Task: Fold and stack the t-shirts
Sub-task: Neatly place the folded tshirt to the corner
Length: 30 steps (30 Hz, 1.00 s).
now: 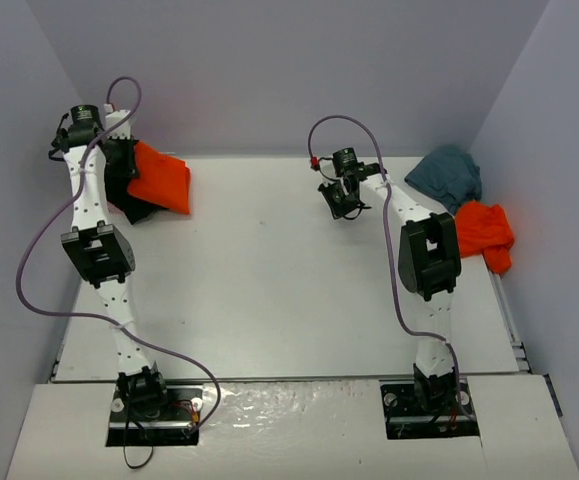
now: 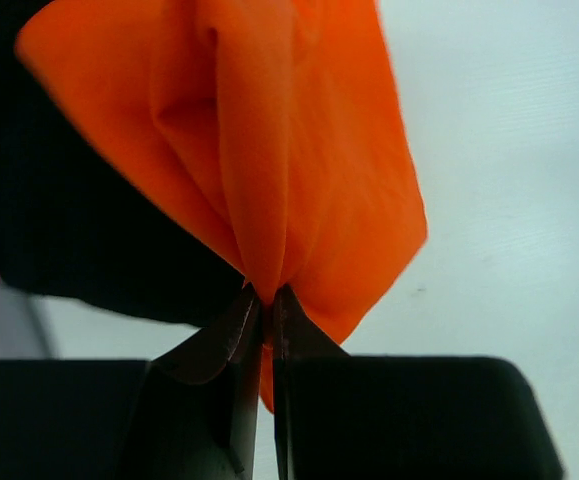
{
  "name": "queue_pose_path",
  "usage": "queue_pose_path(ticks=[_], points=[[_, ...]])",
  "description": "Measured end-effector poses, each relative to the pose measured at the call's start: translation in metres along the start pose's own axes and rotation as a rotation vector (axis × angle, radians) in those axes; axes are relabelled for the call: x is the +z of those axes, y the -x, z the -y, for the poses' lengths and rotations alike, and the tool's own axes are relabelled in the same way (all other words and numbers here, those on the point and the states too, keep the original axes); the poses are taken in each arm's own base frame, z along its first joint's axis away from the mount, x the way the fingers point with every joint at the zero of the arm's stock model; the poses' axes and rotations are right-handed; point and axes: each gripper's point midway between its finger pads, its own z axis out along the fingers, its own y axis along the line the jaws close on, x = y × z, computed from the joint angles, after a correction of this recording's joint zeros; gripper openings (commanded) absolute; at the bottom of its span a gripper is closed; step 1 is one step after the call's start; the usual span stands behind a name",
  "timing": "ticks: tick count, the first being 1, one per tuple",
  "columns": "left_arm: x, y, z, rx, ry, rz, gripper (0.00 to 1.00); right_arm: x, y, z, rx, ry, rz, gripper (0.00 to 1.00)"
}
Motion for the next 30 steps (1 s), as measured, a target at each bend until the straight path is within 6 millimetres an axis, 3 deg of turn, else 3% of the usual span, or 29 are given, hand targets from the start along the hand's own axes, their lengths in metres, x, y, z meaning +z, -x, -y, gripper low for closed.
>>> queue_pose_path(ticks=[9, 11, 13, 14, 15, 17, 24, 28, 30], points=[[-0.021, -0.034, -0.125, -0.091, 0.258, -0.023, 0.0, 0.0, 0.001, -0.006, -0.004, 0.016, 0.003, 0.07], [-0.02, -0.046, -0.147, -0.118, 0.296, -0.038, 0.06, 0.0, 0.001, -0.006, -0.004, 0.017, 0.003, 0.07], [-0.02, -0.055, -0.162, -0.133, 0.338, -0.054, 0.55, 0.0, 0.001, -0.006, -0.003, 0.019, 0.004, 0.09], [-0.02, -0.058, -0.169, -0.139, 0.357, -0.06, 0.64, 0.0, 0.001, -0.006, -0.003, 0.021, 0.004, 0.1], [-0.018, -0.059, -0.173, -0.144, 0.372, -0.057, 0.73, 0.0, 0.001, -0.007, -0.004, 0.022, 0.004, 0.12], [-0.014, -0.06, -0.177, -0.15, 0.385, -0.05, 0.81, 0.0, 0.002, -0.008, -0.005, 0.024, 0.005, 0.12], [-0.009, -0.046, -0.165, -0.2, 0.359, 0.03, 0.77, 0.001, 0.003, -0.013, -0.02, 0.028, 0.005, 0.2], [-0.03, -0.015, -0.145, -0.197, 0.329, 0.119, 0.77, 0.001, 0.003, -0.014, -0.028, 0.029, 0.005, 0.19], [-0.054, 0.007, -0.133, -0.179, 0.326, 0.187, 0.77, 0.0, 0.004, -0.013, -0.033, 0.027, 0.007, 0.2]])
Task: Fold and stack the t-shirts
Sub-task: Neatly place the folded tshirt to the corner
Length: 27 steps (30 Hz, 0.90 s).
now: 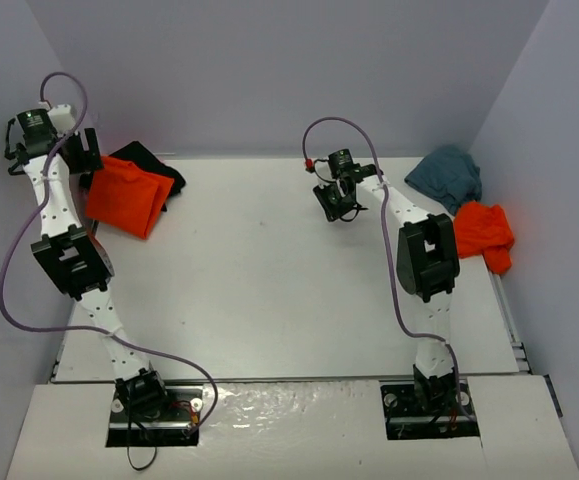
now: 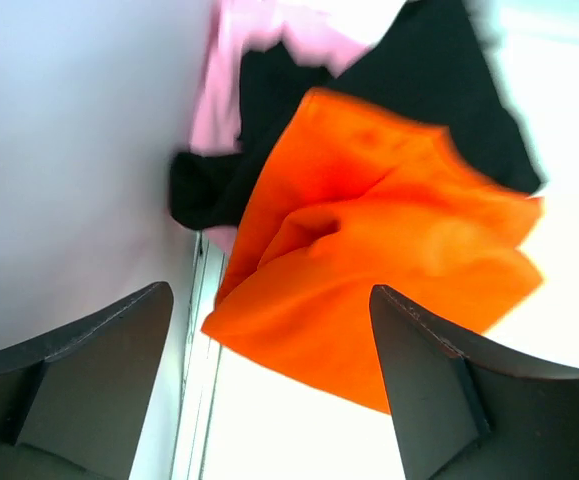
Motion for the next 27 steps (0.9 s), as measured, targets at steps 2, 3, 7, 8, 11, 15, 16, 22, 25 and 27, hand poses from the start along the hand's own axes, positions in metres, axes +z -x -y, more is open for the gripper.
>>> queue_pose_path(ticks=[2, 3, 7, 8, 11, 15, 16, 22, 25, 27], points=[[-0.031, 0.028, 0.01, 0.007, -0.014, 0.083, 0.75, -0.002, 0.001, 0.001, -0.004, -0.004, 0.004, 0.18], [-0.049, 0.042, 0.016, 0.012, -0.024, 0.126, 0.73, -0.004, 0.002, 0.001, -0.006, -0.007, 0.008, 0.18], [-0.117, 0.082, 0.044, 0.023, -0.096, 0.268, 0.71, -0.018, 0.01, 0.003, -0.019, -0.017, 0.038, 0.19], [-0.13, 0.088, 0.052, 0.03, -0.116, 0.29, 0.71, -0.024, 0.012, 0.004, -0.024, -0.023, 0.047, 0.2], [-0.148, 0.086, 0.079, 0.056, -0.182, 0.298, 0.63, -0.041, 0.015, 0.007, -0.041, -0.043, 0.074, 0.18], [-0.128, 0.033, 0.129, 0.082, -0.305, 0.181, 0.63, -0.059, 0.008, 0.019, -0.058, -0.093, 0.09, 0.29], [-0.12, 0.009, 0.141, 0.084, -0.333, 0.128, 0.63, -0.062, 0.004, 0.022, -0.057, -0.103, 0.09, 0.35], [-0.078, -0.114, 0.199, 0.129, -0.431, -0.096, 0.64, -0.062, -0.039, 0.055, 0.02, -0.16, 0.065, 0.42], [-0.071, -0.146, 0.221, 0.169, -0.452, -0.139, 0.64, -0.059, -0.067, 0.082, 0.088, -0.187, 0.034, 0.4], [-0.069, -0.154, 0.233, 0.19, -0.47, -0.134, 0.64, -0.058, -0.081, 0.095, 0.13, -0.196, 0.02, 0.4]])
